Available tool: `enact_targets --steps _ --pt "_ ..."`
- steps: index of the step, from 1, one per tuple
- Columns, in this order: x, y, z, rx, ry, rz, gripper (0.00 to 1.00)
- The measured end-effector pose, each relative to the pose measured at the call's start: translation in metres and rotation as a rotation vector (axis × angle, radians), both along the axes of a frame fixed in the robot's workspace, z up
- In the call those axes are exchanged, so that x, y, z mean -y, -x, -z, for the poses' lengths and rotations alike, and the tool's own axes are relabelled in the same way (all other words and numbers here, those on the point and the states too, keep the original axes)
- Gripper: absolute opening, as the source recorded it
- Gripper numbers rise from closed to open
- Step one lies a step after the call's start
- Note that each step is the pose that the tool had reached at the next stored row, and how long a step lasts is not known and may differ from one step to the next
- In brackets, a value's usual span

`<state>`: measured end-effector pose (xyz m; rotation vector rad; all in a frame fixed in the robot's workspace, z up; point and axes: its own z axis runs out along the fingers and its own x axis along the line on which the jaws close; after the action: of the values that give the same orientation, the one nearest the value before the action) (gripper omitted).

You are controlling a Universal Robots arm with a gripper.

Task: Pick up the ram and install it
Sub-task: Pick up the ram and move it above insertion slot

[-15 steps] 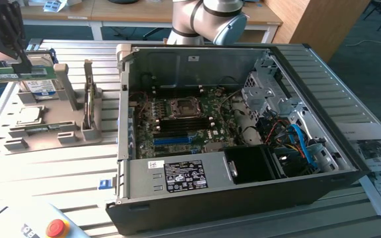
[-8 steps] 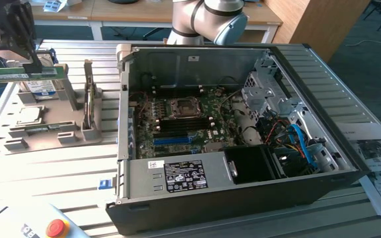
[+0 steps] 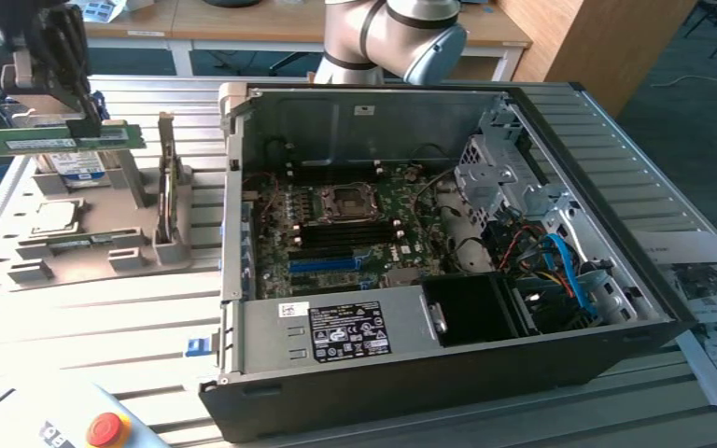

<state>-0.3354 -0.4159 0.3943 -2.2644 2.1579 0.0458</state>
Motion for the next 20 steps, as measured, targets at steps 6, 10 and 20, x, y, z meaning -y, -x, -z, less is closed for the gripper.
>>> enact_targets --steps 6,10,20 --pt "0.0000 -0.012 -0.0001 -0.0001 0.0001 0.000 0.12" --pt "0.0002 -0.020 0.0000 -0.0001 0.0000 0.000 0.12" --pt "0.0007 -0.041 0.0000 -0.0022 0.0001 0.000 0.12"
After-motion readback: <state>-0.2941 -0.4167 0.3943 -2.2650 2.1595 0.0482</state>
